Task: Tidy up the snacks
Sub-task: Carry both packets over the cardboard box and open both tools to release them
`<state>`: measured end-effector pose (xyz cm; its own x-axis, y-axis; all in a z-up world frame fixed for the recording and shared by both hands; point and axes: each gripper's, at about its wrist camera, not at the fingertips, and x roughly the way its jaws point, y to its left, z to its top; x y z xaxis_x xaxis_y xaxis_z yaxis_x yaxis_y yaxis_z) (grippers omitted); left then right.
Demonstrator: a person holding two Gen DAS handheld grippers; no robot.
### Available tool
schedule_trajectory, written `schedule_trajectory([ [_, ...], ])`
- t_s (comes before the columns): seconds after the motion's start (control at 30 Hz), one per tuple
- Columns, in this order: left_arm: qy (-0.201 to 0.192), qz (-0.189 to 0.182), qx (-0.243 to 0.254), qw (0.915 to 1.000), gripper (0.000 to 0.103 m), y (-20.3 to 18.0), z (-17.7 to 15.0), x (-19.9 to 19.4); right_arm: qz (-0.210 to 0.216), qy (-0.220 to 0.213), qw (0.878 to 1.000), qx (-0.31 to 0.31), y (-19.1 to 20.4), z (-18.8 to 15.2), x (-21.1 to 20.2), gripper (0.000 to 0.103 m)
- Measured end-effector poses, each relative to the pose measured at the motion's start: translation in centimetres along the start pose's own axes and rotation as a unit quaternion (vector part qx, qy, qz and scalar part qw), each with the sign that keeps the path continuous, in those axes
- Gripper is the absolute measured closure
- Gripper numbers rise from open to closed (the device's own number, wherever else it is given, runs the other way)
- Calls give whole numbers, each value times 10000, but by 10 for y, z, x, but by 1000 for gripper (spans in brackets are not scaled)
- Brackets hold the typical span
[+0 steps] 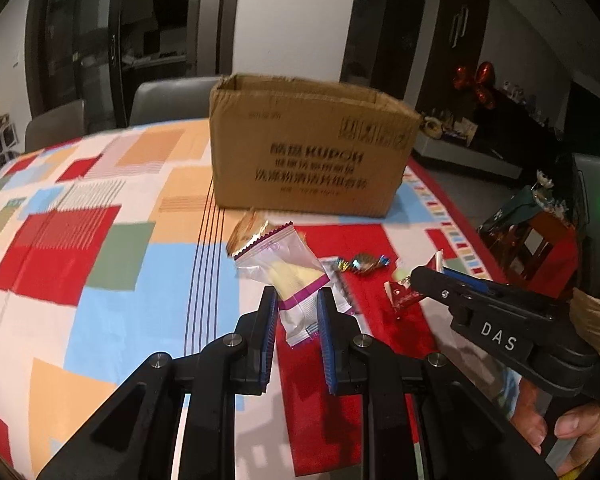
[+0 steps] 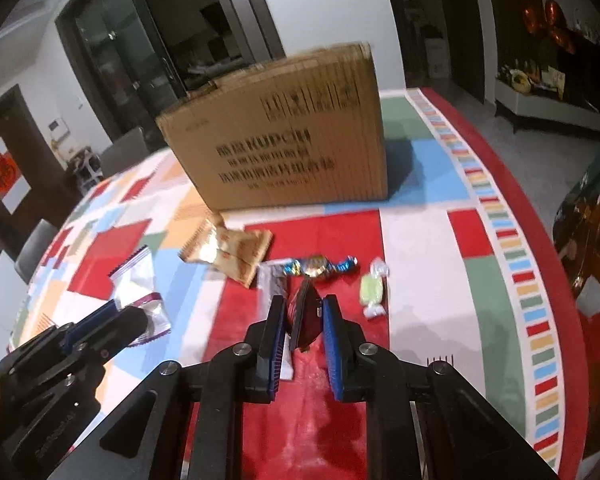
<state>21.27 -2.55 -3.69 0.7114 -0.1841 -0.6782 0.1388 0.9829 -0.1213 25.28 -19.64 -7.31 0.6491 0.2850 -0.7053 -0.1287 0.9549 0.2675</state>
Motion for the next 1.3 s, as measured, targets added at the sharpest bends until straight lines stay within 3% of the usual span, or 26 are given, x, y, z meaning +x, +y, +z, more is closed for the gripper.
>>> schedule_trajectory([
  [0.47,-368,-120,166,9991,83,-7,33,-15,196,-444,9988,-37,4,27,-24,84],
  [1.07,-1075,-142,567,9925,83,-10,127,-14,255,-1356,9897,-380,17,121,-45,84],
  [1.3,-1212,-38,716,9900,83,-7,163,2,144,-1445,9878,-564,21,162,-33,84],
])
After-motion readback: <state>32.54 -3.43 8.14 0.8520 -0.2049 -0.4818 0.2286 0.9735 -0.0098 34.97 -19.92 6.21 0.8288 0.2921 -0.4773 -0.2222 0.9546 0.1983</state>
